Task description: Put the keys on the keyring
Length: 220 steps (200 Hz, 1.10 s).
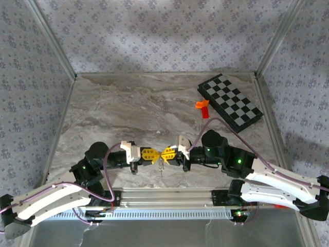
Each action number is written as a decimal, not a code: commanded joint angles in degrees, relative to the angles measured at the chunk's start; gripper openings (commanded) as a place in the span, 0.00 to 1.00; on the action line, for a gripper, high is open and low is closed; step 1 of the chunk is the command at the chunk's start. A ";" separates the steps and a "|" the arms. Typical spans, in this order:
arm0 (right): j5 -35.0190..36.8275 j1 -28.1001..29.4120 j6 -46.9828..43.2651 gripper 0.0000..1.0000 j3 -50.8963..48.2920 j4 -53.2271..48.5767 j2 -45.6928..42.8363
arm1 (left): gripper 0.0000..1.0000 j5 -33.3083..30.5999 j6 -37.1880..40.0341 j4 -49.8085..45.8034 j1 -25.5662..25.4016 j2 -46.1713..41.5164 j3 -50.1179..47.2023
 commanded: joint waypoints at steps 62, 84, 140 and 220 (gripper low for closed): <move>2.87 -0.31 -4.05 0.00 10.31 -17.20 5.32 | 0.18 -6.89 5.71 -17.83 -0.50 1.48 6.59; 3.28 -0.31 -5.73 0.00 15.20 -25.03 8.24 | 0.21 -8.26 6.05 -20.62 -0.71 1.70 8.04; 3.21 -0.39 -8.72 0.00 26.57 -38.69 16.52 | 0.23 -8.49 7.40 -25.22 -1.07 3.05 11.41; 0.52 -0.58 -10.92 0.00 29.84 -39.94 19.92 | 0.22 -5.89 6.66 -24.39 -1.07 4.68 11.37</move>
